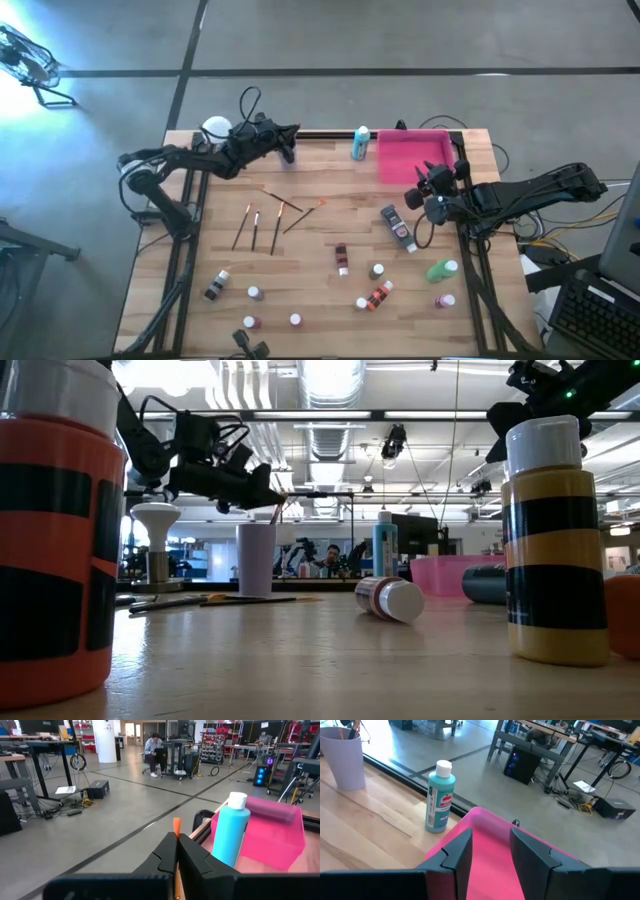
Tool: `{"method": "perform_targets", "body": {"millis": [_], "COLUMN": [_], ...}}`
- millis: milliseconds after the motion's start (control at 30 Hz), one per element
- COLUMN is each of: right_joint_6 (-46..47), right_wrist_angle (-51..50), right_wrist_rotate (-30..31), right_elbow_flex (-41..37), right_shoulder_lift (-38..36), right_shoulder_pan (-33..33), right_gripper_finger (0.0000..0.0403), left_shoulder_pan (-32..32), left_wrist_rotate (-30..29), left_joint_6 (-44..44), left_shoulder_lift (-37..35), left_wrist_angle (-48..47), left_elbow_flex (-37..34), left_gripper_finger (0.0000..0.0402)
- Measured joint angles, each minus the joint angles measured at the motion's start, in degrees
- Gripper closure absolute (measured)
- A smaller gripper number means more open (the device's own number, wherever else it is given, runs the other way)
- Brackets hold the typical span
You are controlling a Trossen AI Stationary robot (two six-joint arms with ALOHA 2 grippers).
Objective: Pick & Place Paint Supplies
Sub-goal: Put the gold black paint brush into the purple cup, then put the large blue paint bottle into the pink bin
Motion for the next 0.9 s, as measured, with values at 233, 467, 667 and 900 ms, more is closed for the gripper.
{"method": "perform_targets", "body": {"millis": [233,467,667,900], "right_joint_6": [0.00,0.00,0.00,0.52], "right_wrist_angle": [0.00,0.00,0.00,0.06], "right_wrist_rotate": [-0.02,-0.04,-0.04,-0.22], "right_elbow_flex": [0.02,0.02,0.02,0.02], "right_shoulder_lift": [0.00,0.00,0.00,0.00], "right_shoulder_pan": [0.00,0.00,0.00,0.00], "right_gripper_finger": [0.0289,0.0313,0.0328,0.0322], "left_shoulder_pan": [0.01,0.01,0.01,0.01], "left_wrist_rotate": [0.00,0.02,0.02,0.48], "left_joint_6": [-0.11,-1.34,-1.22,-1.21], "left_shoulder_lift": [0.07,0.05,-0.66,-7.23], "left_wrist_angle": [-0.16,-1.66,-2.30,-2.56], "left_elbow_flex": [-0.13,-0.44,-0.44,0.11], "left_gripper_finger": [0.0387,0.0362,0.0342,0.0319]}}
